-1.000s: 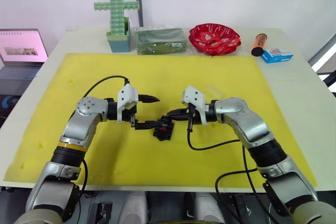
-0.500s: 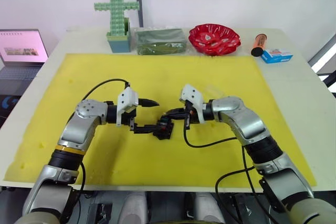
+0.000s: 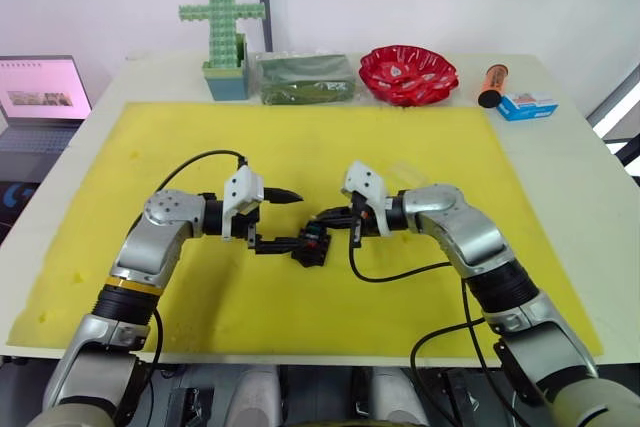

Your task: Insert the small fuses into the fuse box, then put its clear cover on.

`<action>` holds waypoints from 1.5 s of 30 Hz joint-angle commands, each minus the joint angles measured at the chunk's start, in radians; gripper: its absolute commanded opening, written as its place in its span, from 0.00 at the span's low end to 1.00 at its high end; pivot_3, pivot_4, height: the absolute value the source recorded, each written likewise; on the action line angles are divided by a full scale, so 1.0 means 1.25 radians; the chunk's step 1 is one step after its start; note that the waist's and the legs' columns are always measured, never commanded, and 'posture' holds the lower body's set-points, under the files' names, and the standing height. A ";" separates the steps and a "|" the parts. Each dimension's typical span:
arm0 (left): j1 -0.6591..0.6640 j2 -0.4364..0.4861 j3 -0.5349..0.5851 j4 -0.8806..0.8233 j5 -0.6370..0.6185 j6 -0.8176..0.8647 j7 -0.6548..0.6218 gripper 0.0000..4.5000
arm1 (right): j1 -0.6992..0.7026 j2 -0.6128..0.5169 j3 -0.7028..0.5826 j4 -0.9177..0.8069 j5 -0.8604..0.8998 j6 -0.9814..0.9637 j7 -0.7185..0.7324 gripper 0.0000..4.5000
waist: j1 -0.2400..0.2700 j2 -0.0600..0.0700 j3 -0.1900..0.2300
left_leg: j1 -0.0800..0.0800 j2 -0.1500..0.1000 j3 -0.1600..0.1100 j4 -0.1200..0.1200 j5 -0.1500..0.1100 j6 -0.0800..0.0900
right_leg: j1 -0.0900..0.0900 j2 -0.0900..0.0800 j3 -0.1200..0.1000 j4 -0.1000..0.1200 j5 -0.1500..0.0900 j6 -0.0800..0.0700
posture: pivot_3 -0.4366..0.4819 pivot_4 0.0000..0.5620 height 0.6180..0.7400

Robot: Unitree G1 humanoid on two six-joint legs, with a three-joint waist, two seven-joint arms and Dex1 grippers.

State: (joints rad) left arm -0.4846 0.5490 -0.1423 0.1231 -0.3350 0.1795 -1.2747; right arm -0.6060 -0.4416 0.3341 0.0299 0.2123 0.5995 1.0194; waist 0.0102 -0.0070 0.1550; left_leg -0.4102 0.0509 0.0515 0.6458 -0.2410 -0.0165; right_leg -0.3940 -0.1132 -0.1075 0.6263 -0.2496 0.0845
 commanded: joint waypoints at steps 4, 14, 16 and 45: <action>-0.002 0.010 0.018 -0.024 -0.009 -0.013 -0.001 1.00 | 0.035 0.015 -0.007 -0.014 0.026 -0.019 0.015 0.00 | 0.000 0.000 0.000 | 0.000 0.000 0.000 0.000 0.000 0.000 | 0.000 0.000 0.000 0.000 0.000 0.000 | 0.48 0.27 1.00; 0.020 0.025 0.039 -0.040 -0.023 -0.016 -0.003 1.00 | 0.036 0.009 -0.068 -0.112 0.069 -0.025 -0.004 0.00 | 0.000 0.000 0.001 | -0.001 0.000 0.000 -0.001 0.000 0.000 | -0.002 0.000 0.000 0.000 0.000 0.000 | 0.48 0.27 1.00; 0.023 0.028 0.044 -0.043 -0.028 -0.015 -0.005 1.00 | 0.032 0.003 -0.087 -0.143 0.089 -0.005 -0.011 0.00 | 0.001 0.000 0.001 | -0.002 0.000 0.000 -0.001 0.000 0.000 | -0.002 0.000 0.000 0.000 0.000 0.000 | 0.48 0.27 1.00; 0.132 0.197 0.241 0.046 -0.050 -0.118 -0.032 1.00 | 0.366 -0.314 -0.487 -0.338 0.149 -0.034 -0.062 0.99 | 0.002 0.000 0.002 | -0.009 0.000 0.000 0.000 0.000 0.000 | -0.008 0.000 0.000 -0.005 0.000 0.000 | 0.48 0.27 1.00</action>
State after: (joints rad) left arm -0.3402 0.7654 0.0977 0.1816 -0.3823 0.0507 -1.3203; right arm -0.1693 -0.8102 -0.2019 -0.3878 0.3798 0.5769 0.9387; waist 0.0131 -0.0069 0.1572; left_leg -0.4221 0.0510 0.0520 0.6448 -0.2410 -0.0166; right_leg -0.4039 -0.1137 -0.1077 0.6197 -0.2499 0.0844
